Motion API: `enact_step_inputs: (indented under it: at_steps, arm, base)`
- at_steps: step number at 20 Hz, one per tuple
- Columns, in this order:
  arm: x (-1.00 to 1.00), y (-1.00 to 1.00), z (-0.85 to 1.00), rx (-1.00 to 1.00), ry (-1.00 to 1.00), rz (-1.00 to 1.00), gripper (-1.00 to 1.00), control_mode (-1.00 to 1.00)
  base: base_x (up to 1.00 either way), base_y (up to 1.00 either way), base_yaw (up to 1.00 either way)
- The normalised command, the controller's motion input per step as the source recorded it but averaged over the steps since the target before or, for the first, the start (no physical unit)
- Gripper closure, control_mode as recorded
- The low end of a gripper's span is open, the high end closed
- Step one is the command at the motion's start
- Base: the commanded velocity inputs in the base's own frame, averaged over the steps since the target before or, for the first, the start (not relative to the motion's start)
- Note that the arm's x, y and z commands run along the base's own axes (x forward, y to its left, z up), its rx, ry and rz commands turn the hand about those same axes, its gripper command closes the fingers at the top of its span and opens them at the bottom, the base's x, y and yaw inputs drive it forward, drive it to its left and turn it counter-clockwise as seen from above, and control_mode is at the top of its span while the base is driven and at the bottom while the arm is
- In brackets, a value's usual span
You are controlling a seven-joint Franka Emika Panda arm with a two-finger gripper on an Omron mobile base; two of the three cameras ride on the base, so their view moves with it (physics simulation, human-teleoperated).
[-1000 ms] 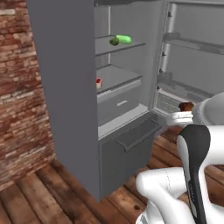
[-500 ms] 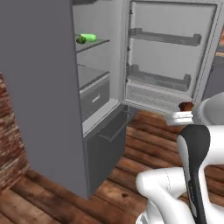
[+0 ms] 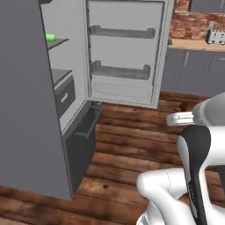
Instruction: Gather the corn and avocado from the fridge and place them on a tray on the dining counter. Then gather the steak and chicken drumstick from the fridge and place them on the other tray.
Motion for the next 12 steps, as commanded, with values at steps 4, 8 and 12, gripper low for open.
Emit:
enact_step_inputs:
  at_steps: [4,8,12]
  arm:
    - [0.0,0.0,0.0,0.0,0.0,0.0,1.0,1.0]
    - [0.0,0.0,0.0,0.0,0.0,0.0,1.0,1.0]
    - [0.0,0.0,0.0,0.0,0.0,0.0,1.0,1.0]
  base:
    - [-0.56,0.15,-0.48]
    - [-0.58,0.01,-0.46]
    - [-0.56,0.0,-0.43]
